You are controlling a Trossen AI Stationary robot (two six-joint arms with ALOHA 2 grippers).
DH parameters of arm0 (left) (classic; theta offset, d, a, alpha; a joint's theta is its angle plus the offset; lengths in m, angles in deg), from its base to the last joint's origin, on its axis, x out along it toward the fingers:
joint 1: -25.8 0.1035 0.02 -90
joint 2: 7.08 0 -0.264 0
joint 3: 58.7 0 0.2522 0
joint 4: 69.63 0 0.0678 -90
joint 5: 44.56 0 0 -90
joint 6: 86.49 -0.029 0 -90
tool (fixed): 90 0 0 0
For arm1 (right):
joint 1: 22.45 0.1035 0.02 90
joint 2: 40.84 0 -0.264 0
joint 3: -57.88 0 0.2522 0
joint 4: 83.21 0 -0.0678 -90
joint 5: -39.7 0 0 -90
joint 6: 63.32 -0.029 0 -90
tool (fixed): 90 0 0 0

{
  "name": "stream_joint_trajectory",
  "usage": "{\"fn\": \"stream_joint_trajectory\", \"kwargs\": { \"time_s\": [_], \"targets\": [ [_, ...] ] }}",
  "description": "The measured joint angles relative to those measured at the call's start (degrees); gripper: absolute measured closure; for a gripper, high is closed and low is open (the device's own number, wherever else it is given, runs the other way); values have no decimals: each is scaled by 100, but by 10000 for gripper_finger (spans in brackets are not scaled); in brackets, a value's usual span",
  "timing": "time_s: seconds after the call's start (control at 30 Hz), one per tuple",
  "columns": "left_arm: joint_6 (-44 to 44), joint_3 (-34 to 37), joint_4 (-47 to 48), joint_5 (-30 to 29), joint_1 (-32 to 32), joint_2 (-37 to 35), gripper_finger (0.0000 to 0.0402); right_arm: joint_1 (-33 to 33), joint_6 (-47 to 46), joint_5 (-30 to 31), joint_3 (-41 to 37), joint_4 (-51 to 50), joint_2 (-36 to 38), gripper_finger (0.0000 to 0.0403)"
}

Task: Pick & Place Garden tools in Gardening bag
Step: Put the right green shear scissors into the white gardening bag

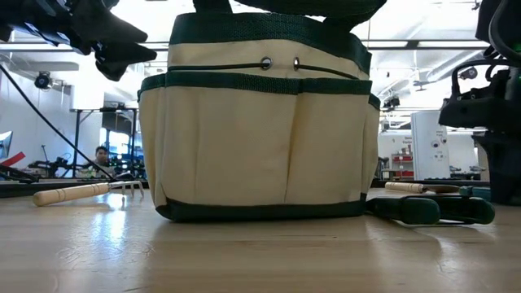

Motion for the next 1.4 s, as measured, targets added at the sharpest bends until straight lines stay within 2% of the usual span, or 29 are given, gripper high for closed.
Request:
{"fn": "stream_joint_trajectory", "kwargs": {
  "time_s": [0.13,0.37,0.83,1.17,1.4],
  "targets": [
    [-1,23,8,0,1,-1,202,8,118,179,96,-23,-18,384],
    [-1,61,10,0,2,14,202,3,823,1357,658,74,-13,385],
    [1,61,-3,0,2,34,202,5,3247,3524,2144,-59,2,385],
    [0,61,-14,-35,2,32,202,141,4770,4645,3041,-145,4,385],
    [0,61,-14,-33,2,32,202,362,5569,5021,3421,-103,4,385]
  ]
}}
